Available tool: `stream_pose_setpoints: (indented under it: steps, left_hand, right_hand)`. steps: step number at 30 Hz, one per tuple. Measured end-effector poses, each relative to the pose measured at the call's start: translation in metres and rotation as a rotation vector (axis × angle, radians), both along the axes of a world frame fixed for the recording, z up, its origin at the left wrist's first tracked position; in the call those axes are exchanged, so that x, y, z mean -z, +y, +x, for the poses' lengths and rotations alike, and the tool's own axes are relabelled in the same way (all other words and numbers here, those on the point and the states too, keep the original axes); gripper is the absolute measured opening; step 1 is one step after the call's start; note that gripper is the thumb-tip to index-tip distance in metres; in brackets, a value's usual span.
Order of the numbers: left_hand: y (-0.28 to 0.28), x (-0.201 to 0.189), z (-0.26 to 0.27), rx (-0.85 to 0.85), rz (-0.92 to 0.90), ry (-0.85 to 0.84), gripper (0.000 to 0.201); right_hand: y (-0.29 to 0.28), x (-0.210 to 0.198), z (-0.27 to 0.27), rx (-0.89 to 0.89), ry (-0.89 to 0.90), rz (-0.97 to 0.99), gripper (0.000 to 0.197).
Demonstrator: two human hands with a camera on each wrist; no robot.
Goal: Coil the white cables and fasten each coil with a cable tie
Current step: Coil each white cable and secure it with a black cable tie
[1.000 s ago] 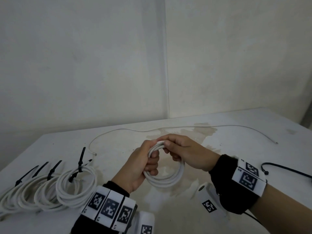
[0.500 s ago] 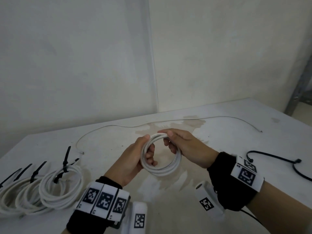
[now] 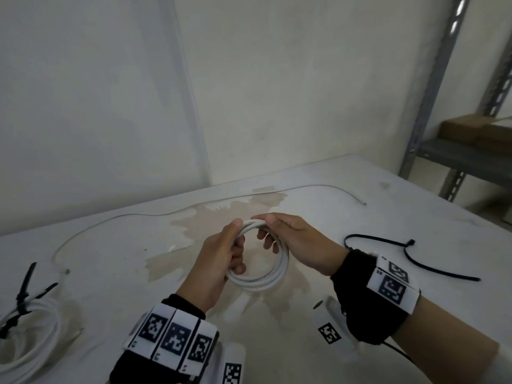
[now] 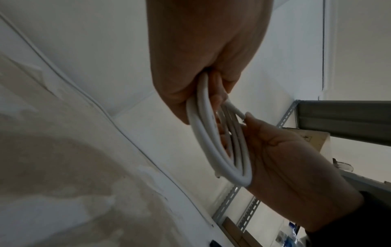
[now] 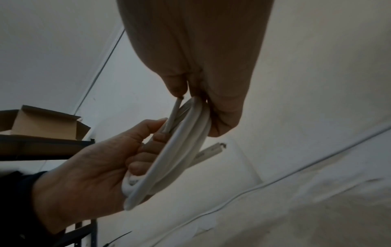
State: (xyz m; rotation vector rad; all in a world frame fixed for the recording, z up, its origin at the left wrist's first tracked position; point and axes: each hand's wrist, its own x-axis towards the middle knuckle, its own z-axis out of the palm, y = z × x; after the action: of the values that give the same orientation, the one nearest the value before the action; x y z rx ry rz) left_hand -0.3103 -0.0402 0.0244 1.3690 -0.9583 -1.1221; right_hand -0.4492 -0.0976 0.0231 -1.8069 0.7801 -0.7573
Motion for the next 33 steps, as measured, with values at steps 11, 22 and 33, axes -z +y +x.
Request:
stream_pose_setpoints:
  steps: [11, 22, 33]
  left_hand:
    - [-0.015, 0.007, -0.019, -0.041, 0.018, 0.004, 0.037]
    - [-0.027, 0.009, -0.024, -0.053, 0.008, 0.032, 0.038]
    - [-0.026, 0.009, -0.002, -0.137, -0.003, 0.029, 0.037]
  right_hand:
    - [-0.062, 0.017, -0.121, 0.320, 0.657, -0.127, 0.032]
    - [-0.100, 0.030, -0.121, 0.226, 1.283, -0.136, 0.014]
    - [-0.085, 0.010, -0.079, 0.401, 0.564, -0.334, 0.008]
